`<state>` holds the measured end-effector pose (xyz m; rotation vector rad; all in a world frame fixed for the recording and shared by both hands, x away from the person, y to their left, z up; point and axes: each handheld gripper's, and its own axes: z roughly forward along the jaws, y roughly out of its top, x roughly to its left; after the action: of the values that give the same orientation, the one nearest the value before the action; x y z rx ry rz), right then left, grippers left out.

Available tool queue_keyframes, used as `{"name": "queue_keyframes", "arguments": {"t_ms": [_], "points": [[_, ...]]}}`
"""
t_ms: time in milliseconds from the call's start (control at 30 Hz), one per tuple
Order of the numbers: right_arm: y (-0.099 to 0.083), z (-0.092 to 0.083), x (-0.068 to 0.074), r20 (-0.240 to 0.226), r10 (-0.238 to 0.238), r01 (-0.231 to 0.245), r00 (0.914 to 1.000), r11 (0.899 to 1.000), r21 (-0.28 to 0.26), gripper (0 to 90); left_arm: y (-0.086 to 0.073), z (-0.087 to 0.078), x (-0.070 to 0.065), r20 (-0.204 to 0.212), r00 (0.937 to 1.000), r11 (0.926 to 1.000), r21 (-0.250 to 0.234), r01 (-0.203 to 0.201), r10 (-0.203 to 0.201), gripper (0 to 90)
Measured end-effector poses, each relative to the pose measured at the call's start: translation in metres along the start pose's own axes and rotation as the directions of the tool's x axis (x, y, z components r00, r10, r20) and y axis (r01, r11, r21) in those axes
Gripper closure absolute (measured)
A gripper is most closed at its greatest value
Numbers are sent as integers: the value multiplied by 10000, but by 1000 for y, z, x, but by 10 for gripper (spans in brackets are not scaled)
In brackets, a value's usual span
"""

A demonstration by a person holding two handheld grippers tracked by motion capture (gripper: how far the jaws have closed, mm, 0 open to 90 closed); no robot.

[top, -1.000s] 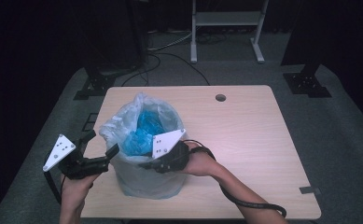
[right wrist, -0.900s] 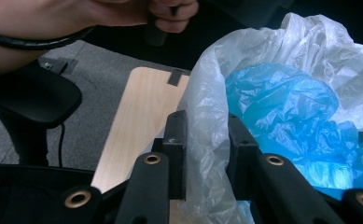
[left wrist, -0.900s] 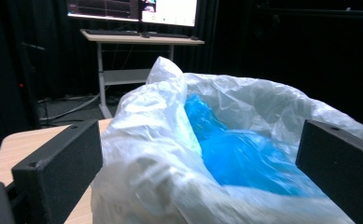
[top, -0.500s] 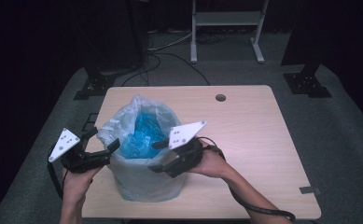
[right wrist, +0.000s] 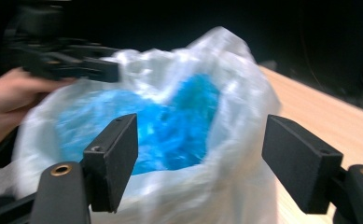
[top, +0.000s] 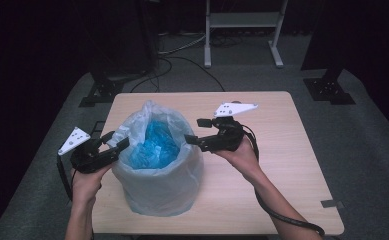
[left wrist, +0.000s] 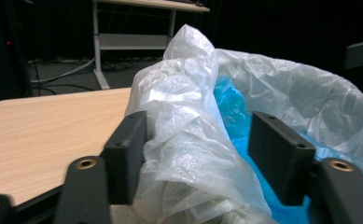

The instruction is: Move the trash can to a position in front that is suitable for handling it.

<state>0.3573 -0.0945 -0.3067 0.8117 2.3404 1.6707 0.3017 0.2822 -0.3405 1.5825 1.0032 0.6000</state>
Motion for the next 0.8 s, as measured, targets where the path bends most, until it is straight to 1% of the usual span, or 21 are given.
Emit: {"name": "queue_keyframes", "arguments": {"t_ms": [33, 133, 167, 200, 233, 267, 300, 333, 367, 400, 467, 500, 533, 567, 600, 633, 700, 733, 767, 800], "points": [[0, 4, -2, 113, 145, -147, 9998, 9998, 153, 257, 0, -1, 0, -89, 9999, 10000, 1, -68, 68, 429], [-1, 14, -6, 543, 322, -348, 9980, 9983, 472, 257, 1, -5, 2, -291, 9992, 9996, -33, -266, 265, 538], [-2, 16, -6, 626, 347, -379, 9974, 9979, 519, 257, 2, -7, 2, -374, 9986, 9993, -81, -368, 364, 584], [-2, 16, -6, 626, 347, -379, 9974, 9979, 519, 257, 2, -7, 2, -374, 9986, 9993, -81, -368, 364, 631], [-3, 21, -8, 808, 448, -498, 9957, 9968, 619, 258, 3, -10, 2, -507, 9970, 9982, -117, -584, 578, 673], [-3, 21, -8, 808, 448, -498, 9957, 9968, 619, 258, 3, -10, 2, -507, 9970, 9982, -117, -584, 578, 717], [-4, 23, -8, 820, 549, -605, 9951, 9959, 666, 258, 3, -12, 2, -544, 9961, 9974, -159, -701, 691, 717], [-6, 28, -9, 857, 657, -724, 9941, 9944, 770, 262, 4, -16, 2, -441, 9959, 9963, -314, -804, 790, 805], [-6, 28, -9, 857, 657, -724, 9941, 9944, 770, 262, 4, -16, 2, -441, 9959, 9963, -314, -804, 790, 831], [-8, 32, -8, 865, 716, -788, 9937, 9935, 825, 276, 5, -20, 1, -437, 9944, 9942, -446, -981, 962, 852], [-9, 34, -8, 890, 678, -758, 9937, 9930, 901, 328, 5, -22, -1, -418, 9938, 9928, -564, -1056, 1034, 871], [-9, 35, -7, 895, 622, -703, 9940, 9934, 905, 368, 6, -23, -1, -418, 9937, 9925, -609, -1060, 1036, 874], [-9, 36, -6, 921, 582, -665, 9941, 9937, 898, 391, 6, -24, -1, -395, 9941, 9924, -665, -1035, 1011, 876], [-9, 36, -6, 921, 582, -665, 9941, 9937, 898, 391, 6, -24, -1, -395, 9941, 9924, -665, -1035, 1011, 878], [-7, 36, -5, 990, 550, -637, 9936, 9941, 875, 454, 6, -24, 0, -397, 9941, 9922, -697, -1032, 1006, 878], [-6, 35, -4, 1090, 506, -599, 9928, 9946, 847, 481, 7, -25, 1, -397, 9950, 9922, -816, -948, 918, 879], [-5, 35, -3, 1270, 405, -511, 9911, 9954, 808, 538, 8, -25, 2, -390, 9953, 9921, -856, -920, 889, 882], [-5, 35, -3, 1270, 405, -511, 9911, 9954, 808, 538, 8, -26, 2, -378, 9954, 9920, -874, -909, 879, 882], [-4, 35, -2, 1368, 349, -463, 9900, 9956, 813, 569, 8, -25, 3, -368, 9960, 9917, -960, -850, 818, 884], [-1, 34, 0, 1558, 154, -280, 9877, 9965, 794, 624, 8, -24, 4, -346, 9966, 9921, -983, -784, 753, 885]]}}
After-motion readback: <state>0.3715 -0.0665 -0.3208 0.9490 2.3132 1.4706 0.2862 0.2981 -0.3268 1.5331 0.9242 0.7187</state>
